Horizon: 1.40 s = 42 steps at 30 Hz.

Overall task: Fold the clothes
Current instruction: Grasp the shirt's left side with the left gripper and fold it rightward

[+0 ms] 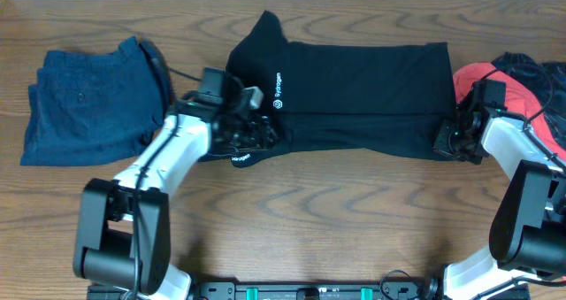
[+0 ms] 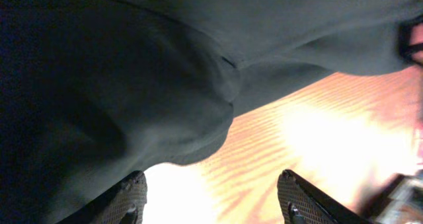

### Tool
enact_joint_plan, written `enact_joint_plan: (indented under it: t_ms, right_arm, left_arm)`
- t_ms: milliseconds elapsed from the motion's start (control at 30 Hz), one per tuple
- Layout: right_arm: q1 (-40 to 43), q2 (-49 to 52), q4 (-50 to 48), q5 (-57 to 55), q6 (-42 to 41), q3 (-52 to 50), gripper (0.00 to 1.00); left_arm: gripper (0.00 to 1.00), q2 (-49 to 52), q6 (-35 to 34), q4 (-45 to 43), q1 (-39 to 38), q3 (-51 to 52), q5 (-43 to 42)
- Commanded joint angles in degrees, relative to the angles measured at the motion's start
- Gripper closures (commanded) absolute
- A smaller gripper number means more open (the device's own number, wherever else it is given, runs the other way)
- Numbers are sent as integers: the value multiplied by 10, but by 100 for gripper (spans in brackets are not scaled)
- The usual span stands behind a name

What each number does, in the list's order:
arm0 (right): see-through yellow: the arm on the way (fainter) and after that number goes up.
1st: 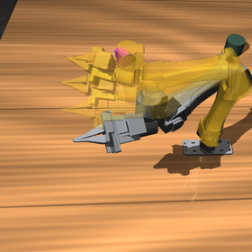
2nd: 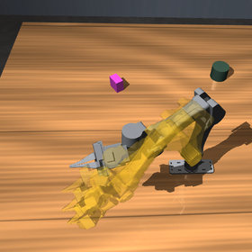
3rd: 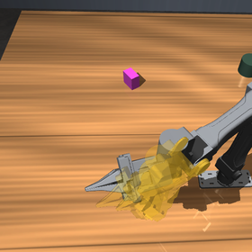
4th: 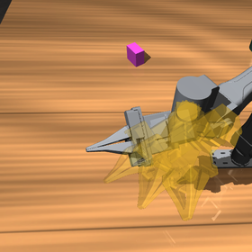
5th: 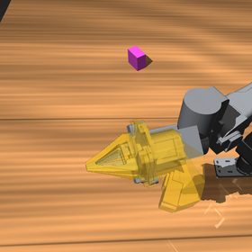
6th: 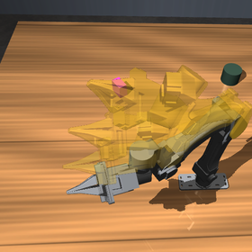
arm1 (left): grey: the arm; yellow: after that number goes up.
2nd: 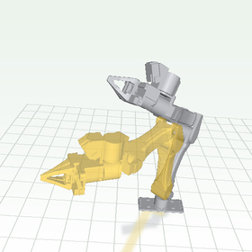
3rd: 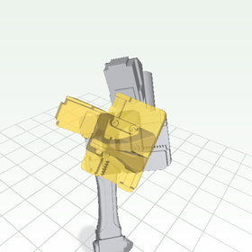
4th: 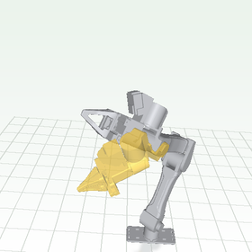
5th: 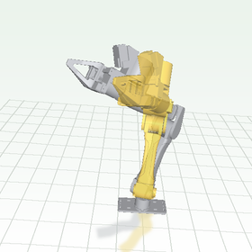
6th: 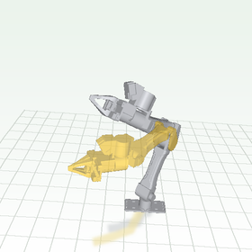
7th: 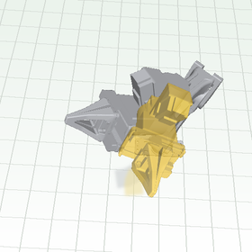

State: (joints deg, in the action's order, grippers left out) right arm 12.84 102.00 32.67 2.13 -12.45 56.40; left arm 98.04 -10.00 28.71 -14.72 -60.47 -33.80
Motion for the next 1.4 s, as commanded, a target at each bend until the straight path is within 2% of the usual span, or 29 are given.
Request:
enact_joint_plan:
  t_ms: [0, 333, 500, 733, 767, 867, 900, 1133, 1167, 1267, 1367]
  right_arm:
    - [-2, -6, -9, -6, 1, -11, 91]
    - [-2, -6, -27, -6, 0, -14, 88]
    - [-2, -6, -61, 16, 0, -14, 87]
    - [-2, -6, -61, 22, 1, -14, 86]
    - [-2, -6, -60, 22, 1, -14, 86]
    - [-2, -6, -59, 22, 1, -14, 86]
    - [-2, -6, -59, 22, 1, -14, 86]
    - [-2, -6, -57, 22, 1, -14, 87]
    - [-2, -6, -56, 22, 1, -14, 87]
    - [-2, -6, -50, 22, 1, -14, 87]
    - [-2, -6, -48, 22, 1, -14, 87]
  left_arm:
    - [35, 5, 14, -14, -39, 0, 85]
    - [35, 11, 24, -54, -122, 0, 209]
    - [35, 39, 29, -80, -132, 0, 215]
    - [36, 93, 29, -88, -132, 0, 214]
    - [38, 95, 29, -89, -132, 0, 214]
    - [57, 90, 29, -89, -132, -4, 214]
    - [60, 88, 29, -89, -132, -6, 214]
    - [61, 49, 31, -85, -132, -21, 215]
    - [66, 45, 35, -86, -132, -21, 215]
    - [94, 37, 42, -86, -132, -21, 221]
    - [94, 27, 42, -91, -132, -21, 258]
